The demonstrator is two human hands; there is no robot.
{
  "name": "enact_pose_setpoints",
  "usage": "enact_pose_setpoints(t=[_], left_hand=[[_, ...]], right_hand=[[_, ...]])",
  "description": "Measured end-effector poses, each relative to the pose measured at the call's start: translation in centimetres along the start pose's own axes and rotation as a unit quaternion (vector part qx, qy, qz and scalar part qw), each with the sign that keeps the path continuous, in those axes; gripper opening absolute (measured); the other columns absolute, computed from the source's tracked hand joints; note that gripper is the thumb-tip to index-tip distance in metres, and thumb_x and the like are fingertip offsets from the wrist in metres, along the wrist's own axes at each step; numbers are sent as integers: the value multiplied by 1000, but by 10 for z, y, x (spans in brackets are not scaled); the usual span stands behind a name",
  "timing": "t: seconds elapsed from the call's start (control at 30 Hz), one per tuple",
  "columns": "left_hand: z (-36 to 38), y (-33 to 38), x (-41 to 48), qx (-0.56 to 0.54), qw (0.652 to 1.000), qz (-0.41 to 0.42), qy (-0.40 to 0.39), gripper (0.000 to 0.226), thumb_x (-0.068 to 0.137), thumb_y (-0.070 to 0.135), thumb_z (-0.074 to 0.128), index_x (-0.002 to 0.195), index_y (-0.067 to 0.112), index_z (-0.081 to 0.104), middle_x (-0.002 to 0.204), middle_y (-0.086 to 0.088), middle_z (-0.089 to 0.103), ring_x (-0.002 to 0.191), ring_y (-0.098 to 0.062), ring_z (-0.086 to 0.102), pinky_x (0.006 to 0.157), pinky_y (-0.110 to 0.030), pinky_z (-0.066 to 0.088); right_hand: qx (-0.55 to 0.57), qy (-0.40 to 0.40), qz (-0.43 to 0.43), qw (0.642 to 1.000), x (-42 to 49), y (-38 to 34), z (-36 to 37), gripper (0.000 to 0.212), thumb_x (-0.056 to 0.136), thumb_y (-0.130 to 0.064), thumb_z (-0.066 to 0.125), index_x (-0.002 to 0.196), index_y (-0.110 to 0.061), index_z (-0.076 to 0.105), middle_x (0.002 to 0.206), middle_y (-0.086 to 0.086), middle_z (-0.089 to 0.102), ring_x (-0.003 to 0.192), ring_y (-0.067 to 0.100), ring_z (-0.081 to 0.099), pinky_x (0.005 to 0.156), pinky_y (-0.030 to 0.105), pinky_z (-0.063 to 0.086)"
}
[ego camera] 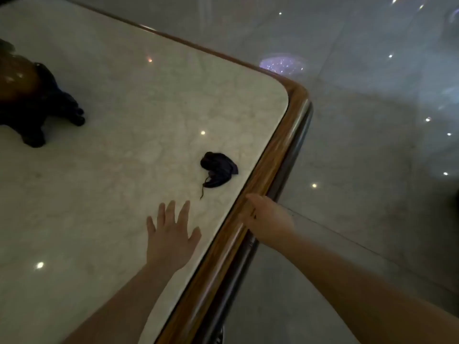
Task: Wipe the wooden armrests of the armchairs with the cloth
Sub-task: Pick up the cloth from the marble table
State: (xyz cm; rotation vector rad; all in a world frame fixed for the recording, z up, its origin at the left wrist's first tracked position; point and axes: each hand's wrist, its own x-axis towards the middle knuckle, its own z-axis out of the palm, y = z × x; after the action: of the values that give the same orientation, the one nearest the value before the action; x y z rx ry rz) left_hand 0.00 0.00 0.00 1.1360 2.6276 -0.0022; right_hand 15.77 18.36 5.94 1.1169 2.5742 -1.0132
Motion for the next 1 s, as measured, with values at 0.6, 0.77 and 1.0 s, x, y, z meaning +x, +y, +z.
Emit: enact_pose_setpoints(t=[0.6,0.77,1.0], left_hand=[[131,-34,78,33,998,-6,50,80,90,69,26,156,26,16,161,-19,20,150,-40,9,111,-74,7],[131,-34,77,35,998,-13,57,80,89,70,25,156,28,15,162,-17,20,151,-39,8,113,-72,6],[129,-34,77,31,998,-11,54,79,90,70,24,156,28,15,162,-17,19,150,-39,8,113,-72,4]], right_hand=[[-182,-20,-81,980,225,11,74,91,90,-60,59,155,-45,-3,168,-5,-4,149,31,9,114,50,29],[-216,70,-112,967,222,7,86,64,93,-47,60,149,-33,32,149,4,39,125,34,37,96,45,40],[-149,26,-95,984,202,-2,84,36,86,-35,66,116,-21,53,101,4,54,78,23,57,58,33,47]])
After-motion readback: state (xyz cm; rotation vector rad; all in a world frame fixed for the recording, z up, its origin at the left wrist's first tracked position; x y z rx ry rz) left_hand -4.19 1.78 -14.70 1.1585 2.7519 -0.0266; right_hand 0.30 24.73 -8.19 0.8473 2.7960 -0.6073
